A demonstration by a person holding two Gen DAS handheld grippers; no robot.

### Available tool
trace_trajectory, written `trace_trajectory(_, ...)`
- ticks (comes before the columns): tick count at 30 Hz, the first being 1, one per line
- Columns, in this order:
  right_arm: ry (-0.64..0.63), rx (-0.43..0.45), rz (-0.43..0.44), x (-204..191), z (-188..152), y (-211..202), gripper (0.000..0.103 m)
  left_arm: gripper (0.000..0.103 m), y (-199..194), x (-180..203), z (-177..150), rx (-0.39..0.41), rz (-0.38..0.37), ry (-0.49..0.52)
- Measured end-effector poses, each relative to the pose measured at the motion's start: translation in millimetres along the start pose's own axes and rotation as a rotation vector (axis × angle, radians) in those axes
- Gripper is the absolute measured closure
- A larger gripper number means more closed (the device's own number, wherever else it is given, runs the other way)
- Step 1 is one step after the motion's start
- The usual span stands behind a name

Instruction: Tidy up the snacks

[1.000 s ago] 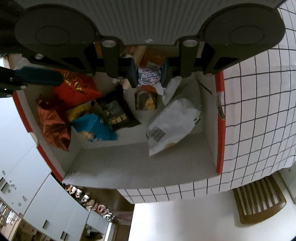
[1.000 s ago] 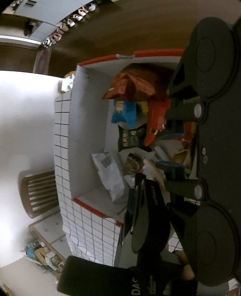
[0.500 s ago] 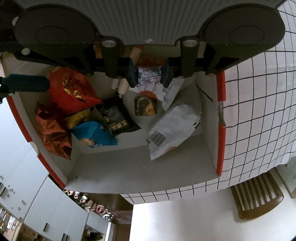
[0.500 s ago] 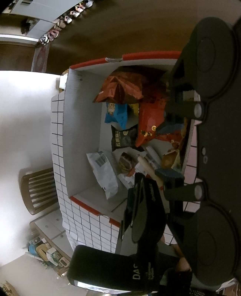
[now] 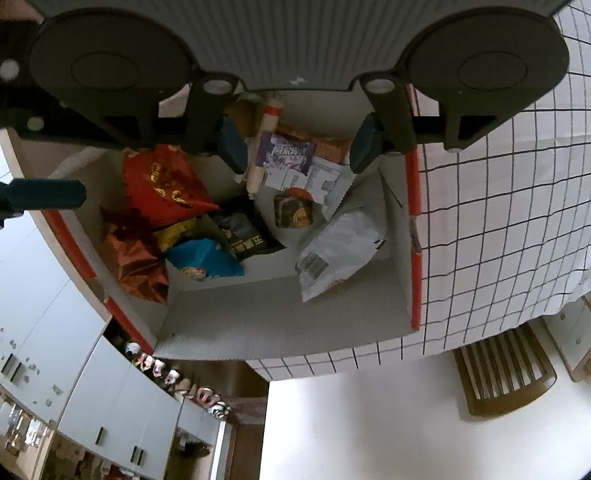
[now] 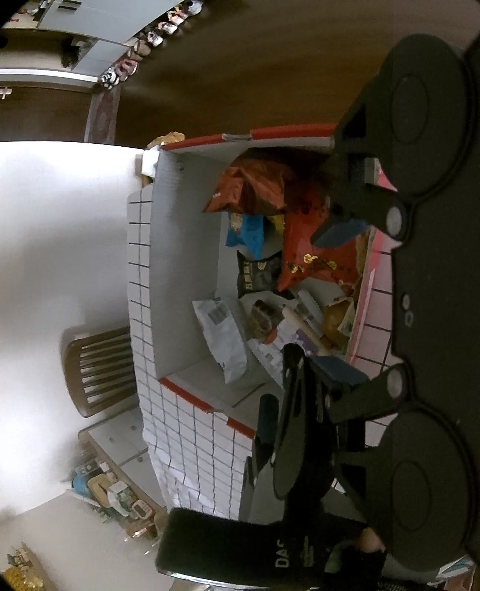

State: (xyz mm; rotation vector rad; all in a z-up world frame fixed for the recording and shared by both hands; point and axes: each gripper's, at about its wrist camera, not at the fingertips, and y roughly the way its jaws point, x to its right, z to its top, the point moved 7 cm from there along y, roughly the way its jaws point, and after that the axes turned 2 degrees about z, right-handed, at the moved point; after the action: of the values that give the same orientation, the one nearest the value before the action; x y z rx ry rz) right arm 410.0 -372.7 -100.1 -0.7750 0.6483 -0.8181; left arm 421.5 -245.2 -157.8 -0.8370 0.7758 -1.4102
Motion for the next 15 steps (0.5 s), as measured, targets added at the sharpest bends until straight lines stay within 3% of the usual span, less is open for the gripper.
trace_trajectory(15, -0.001, 0.155, -0.014, -14, -2, -43, 0.02, 0.04, -80, -18, -9, 0.141, -0.061, -0.017)
